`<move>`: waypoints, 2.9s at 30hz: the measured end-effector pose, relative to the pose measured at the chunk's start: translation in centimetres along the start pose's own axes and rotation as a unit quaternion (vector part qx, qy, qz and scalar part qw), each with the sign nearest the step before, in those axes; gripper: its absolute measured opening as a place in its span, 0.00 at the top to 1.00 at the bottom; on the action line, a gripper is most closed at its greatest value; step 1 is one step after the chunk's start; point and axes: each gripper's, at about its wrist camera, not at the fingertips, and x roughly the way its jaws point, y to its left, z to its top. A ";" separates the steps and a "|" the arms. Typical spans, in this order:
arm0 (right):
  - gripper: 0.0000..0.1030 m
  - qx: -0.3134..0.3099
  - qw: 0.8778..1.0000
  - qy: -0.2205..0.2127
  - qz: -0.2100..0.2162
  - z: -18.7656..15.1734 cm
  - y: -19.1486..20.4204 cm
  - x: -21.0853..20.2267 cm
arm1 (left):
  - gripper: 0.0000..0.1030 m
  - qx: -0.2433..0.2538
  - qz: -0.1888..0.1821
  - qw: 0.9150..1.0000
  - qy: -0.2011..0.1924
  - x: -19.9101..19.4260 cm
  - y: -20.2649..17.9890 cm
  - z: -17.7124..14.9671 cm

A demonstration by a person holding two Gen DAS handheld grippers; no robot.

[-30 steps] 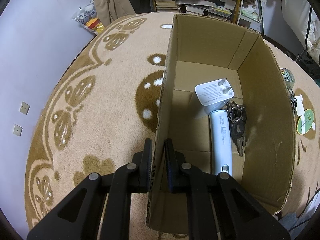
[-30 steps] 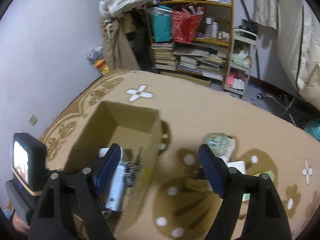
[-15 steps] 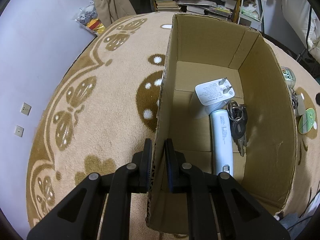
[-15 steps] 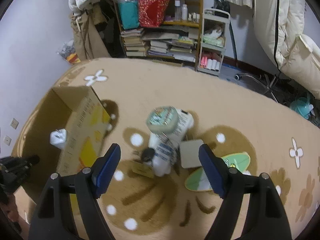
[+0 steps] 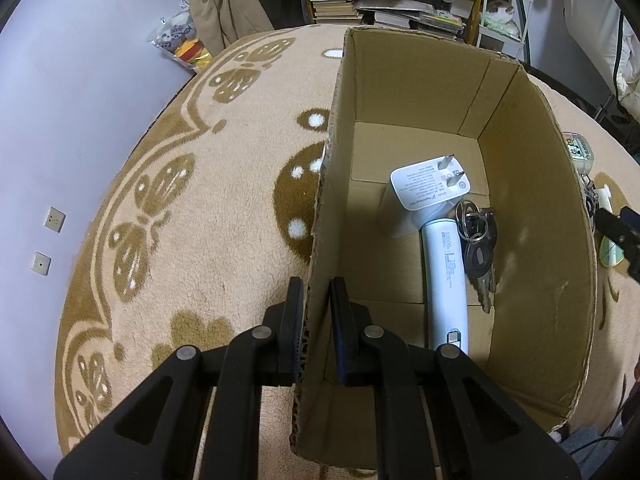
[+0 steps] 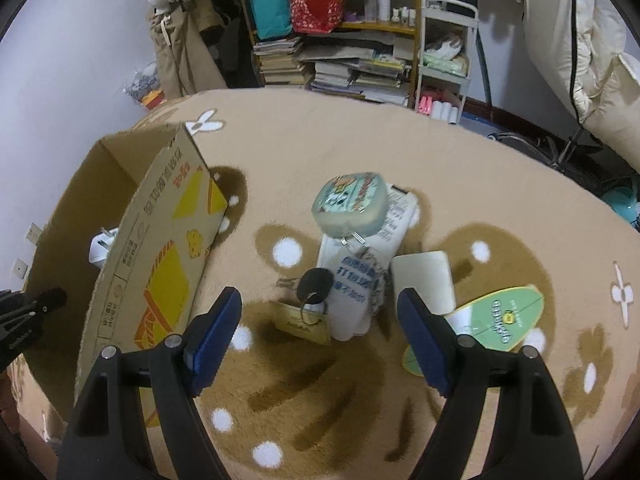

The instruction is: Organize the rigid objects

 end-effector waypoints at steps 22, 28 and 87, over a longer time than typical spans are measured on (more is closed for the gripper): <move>0.93 -0.047 0.998 0.012 -0.035 -0.9 1.2 2.0 | 0.88 0.000 0.000 1.000 0.000 0.0 0.0 0.1; 0.97 -0.025 1.000 -0.008 -0.011 -0.6 0.7 1.0 | 0.88 -0.001 0.000 1.000 0.000 0.0 0.0 0.1; 0.97 -0.145 0.983 -0.053 0.098 -1.2 14.4 -5.8 | 0.88 -0.012 -0.008 1.000 0.001 0.0 0.2 -0.1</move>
